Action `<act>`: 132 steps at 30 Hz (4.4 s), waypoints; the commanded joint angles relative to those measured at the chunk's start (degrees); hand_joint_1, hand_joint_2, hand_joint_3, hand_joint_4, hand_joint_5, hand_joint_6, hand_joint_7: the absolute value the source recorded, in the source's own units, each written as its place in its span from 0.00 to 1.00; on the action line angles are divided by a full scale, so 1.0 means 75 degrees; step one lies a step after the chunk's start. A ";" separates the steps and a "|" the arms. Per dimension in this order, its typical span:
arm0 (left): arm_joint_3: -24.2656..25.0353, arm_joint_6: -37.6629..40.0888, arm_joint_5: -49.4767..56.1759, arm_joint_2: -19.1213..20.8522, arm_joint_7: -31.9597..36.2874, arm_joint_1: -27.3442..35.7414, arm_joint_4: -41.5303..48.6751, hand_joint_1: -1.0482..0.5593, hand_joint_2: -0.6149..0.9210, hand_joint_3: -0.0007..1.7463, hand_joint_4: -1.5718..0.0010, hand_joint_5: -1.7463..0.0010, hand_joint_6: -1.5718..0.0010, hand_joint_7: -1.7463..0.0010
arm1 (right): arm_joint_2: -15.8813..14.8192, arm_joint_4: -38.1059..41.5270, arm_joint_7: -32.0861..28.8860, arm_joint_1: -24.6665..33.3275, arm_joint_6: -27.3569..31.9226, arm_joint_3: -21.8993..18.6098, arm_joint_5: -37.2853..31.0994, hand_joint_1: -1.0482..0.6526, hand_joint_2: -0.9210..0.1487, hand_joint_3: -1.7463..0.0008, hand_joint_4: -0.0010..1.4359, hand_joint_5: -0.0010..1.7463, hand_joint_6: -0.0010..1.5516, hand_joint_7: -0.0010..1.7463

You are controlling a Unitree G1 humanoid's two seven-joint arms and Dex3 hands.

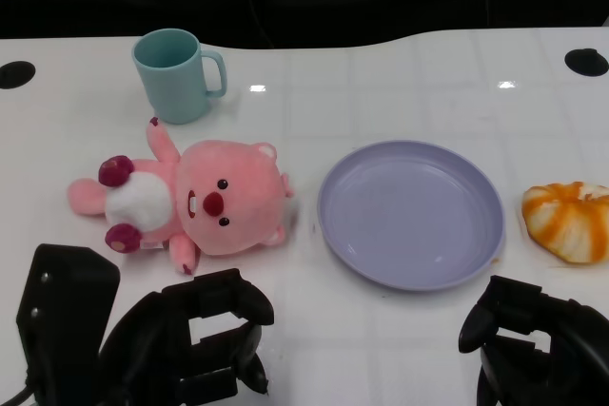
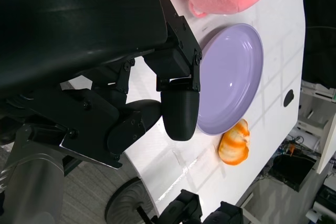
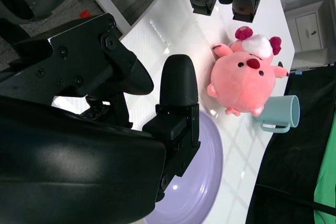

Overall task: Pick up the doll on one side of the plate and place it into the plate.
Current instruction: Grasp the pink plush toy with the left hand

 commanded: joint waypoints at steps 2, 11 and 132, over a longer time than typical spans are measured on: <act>0.0088 -0.0291 0.0107 0.0105 -0.0012 -0.0036 -0.0161 0.53 0.77 0.64 0.62 0.06 0.55 0.26 | -0.0066 -0.0055 0.0017 0.0049 -0.0033 -0.0037 0.0022 0.58 0.23 0.32 0.46 1.00 0.32 0.92; 0.0134 -0.0776 0.0391 0.0262 -0.0022 -0.0157 -0.0345 0.50 0.77 0.56 0.67 0.11 0.59 0.38 | -0.0047 -0.0180 -0.0036 0.0055 0.0050 -0.0009 0.0014 0.57 0.23 0.32 0.47 1.00 0.32 0.92; -0.3938 -0.5905 0.9203 0.0647 0.3783 -0.6795 1.2735 0.47 1.00 0.19 0.55 0.00 0.24 0.95 | -0.0143 -0.0819 -0.0045 0.0412 0.0543 -0.0044 0.0102 0.56 0.25 0.32 0.46 1.00 0.32 0.91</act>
